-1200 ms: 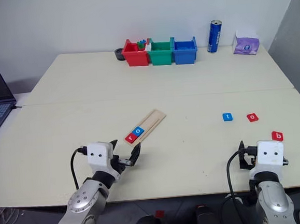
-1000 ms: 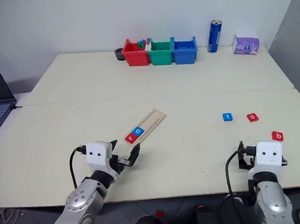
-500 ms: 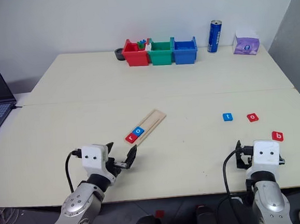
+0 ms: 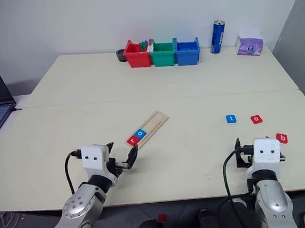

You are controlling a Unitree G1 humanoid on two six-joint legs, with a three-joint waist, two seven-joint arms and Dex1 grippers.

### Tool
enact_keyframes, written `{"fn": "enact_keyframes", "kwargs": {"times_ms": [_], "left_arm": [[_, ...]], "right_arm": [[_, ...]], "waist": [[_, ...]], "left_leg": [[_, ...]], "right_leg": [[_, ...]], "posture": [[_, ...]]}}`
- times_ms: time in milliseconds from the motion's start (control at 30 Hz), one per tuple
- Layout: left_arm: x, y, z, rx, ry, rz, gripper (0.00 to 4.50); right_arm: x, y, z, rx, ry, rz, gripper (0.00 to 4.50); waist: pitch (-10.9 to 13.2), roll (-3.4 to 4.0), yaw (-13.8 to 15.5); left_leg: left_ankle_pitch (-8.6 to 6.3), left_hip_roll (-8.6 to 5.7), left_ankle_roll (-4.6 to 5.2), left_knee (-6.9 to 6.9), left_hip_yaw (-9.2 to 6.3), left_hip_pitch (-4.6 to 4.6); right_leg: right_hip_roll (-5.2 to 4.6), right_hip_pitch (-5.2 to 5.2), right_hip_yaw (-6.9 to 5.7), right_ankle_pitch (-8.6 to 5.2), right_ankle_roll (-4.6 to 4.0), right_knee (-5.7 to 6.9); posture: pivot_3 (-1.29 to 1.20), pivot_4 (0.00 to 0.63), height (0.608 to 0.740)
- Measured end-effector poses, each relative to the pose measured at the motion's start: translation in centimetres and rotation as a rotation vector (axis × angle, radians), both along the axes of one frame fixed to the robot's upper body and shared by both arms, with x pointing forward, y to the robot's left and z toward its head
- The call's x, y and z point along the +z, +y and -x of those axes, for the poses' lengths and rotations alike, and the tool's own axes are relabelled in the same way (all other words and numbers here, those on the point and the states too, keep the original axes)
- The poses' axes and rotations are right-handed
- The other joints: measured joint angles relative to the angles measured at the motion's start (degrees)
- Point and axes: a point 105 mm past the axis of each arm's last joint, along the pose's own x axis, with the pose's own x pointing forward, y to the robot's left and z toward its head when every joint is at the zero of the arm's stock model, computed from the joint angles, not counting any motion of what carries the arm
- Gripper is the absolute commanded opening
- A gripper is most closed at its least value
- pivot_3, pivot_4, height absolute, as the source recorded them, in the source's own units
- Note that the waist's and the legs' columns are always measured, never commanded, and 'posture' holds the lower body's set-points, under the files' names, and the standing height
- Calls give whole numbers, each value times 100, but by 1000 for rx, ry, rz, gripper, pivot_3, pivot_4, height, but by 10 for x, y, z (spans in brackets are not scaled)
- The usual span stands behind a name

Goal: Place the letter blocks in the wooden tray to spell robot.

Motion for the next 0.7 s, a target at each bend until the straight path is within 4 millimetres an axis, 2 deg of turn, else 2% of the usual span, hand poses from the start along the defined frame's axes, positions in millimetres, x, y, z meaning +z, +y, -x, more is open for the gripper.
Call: {"fn": "enact_keyframes", "kwargs": {"times_ms": [100, 200, 300, 400, 567, 700], "left_arm": [[19, -2, -10, -82, -57, -29, 4500], [24, 0, -26, -198, -48, -45, 4500], [20, 8, -39, -263, -11, -79, 4500], [6, 14, -47, -336, 46, -119, 4500], [-21, 5, -54, -476, 126, -144, 4500], [-26, 1, -66, -494, 111, -157, 4500]], "right_arm": [[13, 27, -11, 225, -21, -13, 4480], [21, 59, -16, 530, 7, -11, 4480], [25, 77, -17, 744, 43, -32, 4480], [25, 90, -18, 911, 95, -60, 4480], [37, 102, -20, 1052, 92, -71, 4480], [34, 105, -21, 1072, 108, -83, 4480]], "waist": [[0, 0, -2], [1, 0, -6], [1, -1, -8], [2, -1, -7], [6, -7, 8], [9, -12, 11]], "left_leg": [[0, -4, 0, 2, -2, 4], [0, -5, 1, 2, -1, 7], [-1, -4, 3, 1, -2, 5], [-1, -5, 4, 0, -1, 2], [-2, -4, 4, -1, -6, -5], [-1, -4, 4, 0, -9, -8]], "right_leg": [[3, 3, -4, 1, 0, 2], [10, 4, -10, 3, -3, 2], [14, 3, -13, 12, -24, -1], [14, -1, -13, 17, -34, -4], [9, -2, -12, 18, -34, -5], [6, -2, -13, 18, -35, -2]], "posture": [[0, 150, 740], [0, 150, 740], [0, 150, 740], [0, 150, 740], [0, 150, 740], [0, 150, 740]]}}
